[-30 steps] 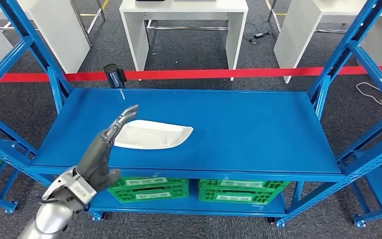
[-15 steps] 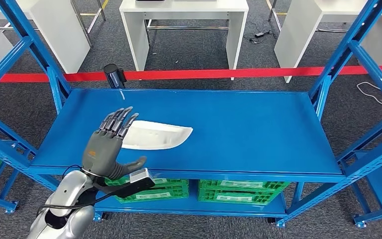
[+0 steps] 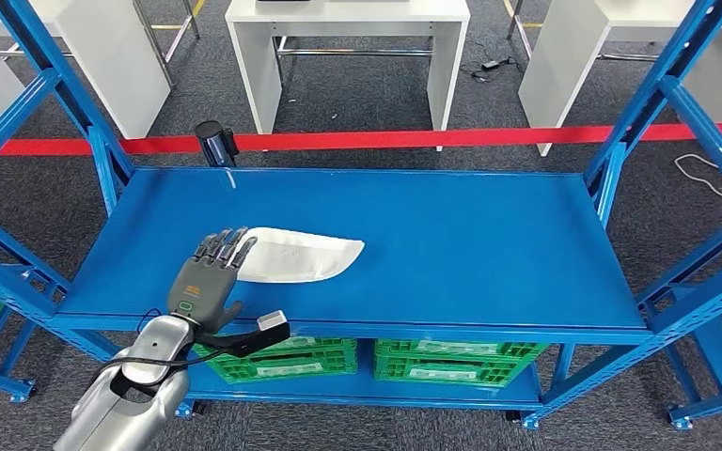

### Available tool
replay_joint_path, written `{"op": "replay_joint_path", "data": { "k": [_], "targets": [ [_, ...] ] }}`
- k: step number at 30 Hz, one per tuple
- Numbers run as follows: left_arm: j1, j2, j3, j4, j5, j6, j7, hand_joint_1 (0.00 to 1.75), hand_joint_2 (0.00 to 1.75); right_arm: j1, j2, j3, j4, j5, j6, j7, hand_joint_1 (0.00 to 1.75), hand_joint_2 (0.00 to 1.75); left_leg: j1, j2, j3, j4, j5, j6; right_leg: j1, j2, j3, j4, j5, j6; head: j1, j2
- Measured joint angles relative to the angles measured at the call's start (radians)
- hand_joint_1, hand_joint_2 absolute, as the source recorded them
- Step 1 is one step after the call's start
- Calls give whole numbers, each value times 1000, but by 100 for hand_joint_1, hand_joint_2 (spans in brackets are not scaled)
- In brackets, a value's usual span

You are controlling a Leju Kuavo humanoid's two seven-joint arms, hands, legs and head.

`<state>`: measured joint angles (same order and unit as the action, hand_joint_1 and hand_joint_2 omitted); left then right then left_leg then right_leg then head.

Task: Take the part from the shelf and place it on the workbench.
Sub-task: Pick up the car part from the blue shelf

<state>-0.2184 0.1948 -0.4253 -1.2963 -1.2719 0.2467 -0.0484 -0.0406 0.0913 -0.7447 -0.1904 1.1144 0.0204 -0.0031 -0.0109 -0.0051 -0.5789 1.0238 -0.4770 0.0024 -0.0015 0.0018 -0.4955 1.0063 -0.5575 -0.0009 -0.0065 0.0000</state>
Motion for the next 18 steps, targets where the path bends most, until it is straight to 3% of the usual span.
{"op": "replay_joint_path", "data": {
  "k": [18],
  "targets": [
    [-92, -62, 6, 196, -40, 74, -60, 0, 175, 0, -2, -17, 0, 2, -2, -5, 0, 0, 0, 0, 0, 0, 0, 0, 0, 0, 0, 0, 0, 0, 0, 0]
  ]
}}
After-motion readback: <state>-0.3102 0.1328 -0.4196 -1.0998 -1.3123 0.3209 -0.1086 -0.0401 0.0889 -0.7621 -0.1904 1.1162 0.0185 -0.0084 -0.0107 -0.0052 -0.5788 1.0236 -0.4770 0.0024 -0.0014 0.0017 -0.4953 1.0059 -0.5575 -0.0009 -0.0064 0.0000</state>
